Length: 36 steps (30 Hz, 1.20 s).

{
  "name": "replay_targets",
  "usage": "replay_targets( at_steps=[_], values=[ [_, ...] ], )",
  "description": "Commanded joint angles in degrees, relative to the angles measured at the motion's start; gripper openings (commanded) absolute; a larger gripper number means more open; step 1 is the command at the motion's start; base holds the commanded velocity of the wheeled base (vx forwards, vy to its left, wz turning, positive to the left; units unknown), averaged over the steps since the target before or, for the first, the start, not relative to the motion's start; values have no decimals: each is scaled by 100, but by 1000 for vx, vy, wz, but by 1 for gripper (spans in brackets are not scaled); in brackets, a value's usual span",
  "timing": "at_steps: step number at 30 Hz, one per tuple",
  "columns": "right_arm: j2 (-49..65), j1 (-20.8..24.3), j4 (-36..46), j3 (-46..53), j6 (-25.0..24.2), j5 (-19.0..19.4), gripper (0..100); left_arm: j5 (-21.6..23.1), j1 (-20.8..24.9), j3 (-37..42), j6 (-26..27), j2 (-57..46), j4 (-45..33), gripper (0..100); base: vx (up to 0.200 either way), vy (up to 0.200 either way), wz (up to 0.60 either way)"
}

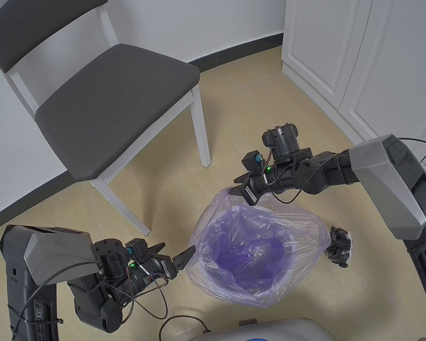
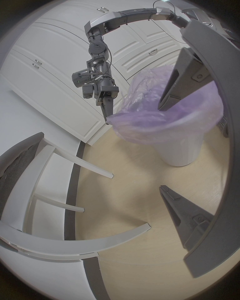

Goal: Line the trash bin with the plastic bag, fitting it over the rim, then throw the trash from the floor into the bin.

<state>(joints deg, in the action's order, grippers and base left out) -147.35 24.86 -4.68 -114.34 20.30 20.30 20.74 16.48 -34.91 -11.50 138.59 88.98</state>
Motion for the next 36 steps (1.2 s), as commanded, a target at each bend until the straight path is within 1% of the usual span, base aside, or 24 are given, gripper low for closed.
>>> replay_targets(
  at_steps=[1, 8, 10, 11, 12, 15, 16, 18, 21, 23, 24, 25, 26, 28, 29, 31, 32, 34, 36],
  values=[
    [-22, 19, -15, 34, -8, -8, 100, 1, -5, -7, -2, -43, 102, 100, 0, 0, 0],
    [646, -51, -94, 561, -17, -87, 100, -52, -40, -59, 60, -245, 102, 100, 0, 0, 0],
    [910, -165, -121, 799, -26, -175, 100, -193, 31, -235, 69, -324, 102, 100, 0, 0, 0],
    [910, -165, -121, 799, -26, -175, 100, -193, 31, -235, 69, -324, 102, 100, 0, 0, 0],
    [1077, -227, -156, 966, -26, -219, 100, -263, 57, -437, 86, -377, 102, 100, 0, 0, 0],
    [1296, -280, -165, 1300, -17, -237, 100, -263, 83, -639, 130, -439, 93, 100, 0, 0, 0],
    [1657, -306, -130, 1889, 80, -325, 100, -254, 154, -833, 200, -447, -65, 100, 0, 0, 0],
    [1964, -332, -165, 2460, 238, -325, 100, -263, 206, -1044, 367, -447, -487, 100, 0, 0, 0],
    [2316, -350, -165, 3119, 528, -316, 100, -281, 215, -1404, 842, -456, -1287, 100, 0, 0, 0],
    [2536, -394, -191, 3611, 660, -325, 100, -386, 250, -1703, 1114, -447, -1744, 100, 0, 0, 0],
    [2650, -411, -235, 3849, 704, -316, 100, -474, 312, -1852, 1176, -447, -1928, 100, 0, 0, 0],
    [2650, -411, -235, 3849, 704, -316, 100, -474, 312, -1852, 1176, -447, -1928, 100, 0, 0, 0],
    [2790, -420, -376, 4218, 765, -316, 100, -579, 417, -2081, 1211, -456, -2227, 100, 0, 0, 0],
    [2826, -438, -464, 4350, 774, -316, 100, -606, 452, -2186, 1211, -456, -2359, 100, 0, 0, 0],
    [2817, -482, -841, 4675, 792, -316, 100, -650, 540, -2503, 1299, -447, -2877, 100, 0, 0, 0],
    [2790, -508, -1070, 4798, 783, -307, 100, -711, 549, -2705, 1431, -447, -3229, 100, 0, 0, 0],
    [2782, -526, -1255, 4912, 792, -316, 100, -852, 558, -2898, 1589, -430, -3510, 100, 0, 0, 0],
    [2711, -543, -1439, 4991, 774, -307, 100, -1089, 593, -3171, 1774, -395, -3818, 100, 0, 0, 0],
    [2597, -570, -1527, 4982, 774, -316, 100, -1221, 637, -3311, 1818, -377, -3976, 100, 0, 0, 0]
  ],
)
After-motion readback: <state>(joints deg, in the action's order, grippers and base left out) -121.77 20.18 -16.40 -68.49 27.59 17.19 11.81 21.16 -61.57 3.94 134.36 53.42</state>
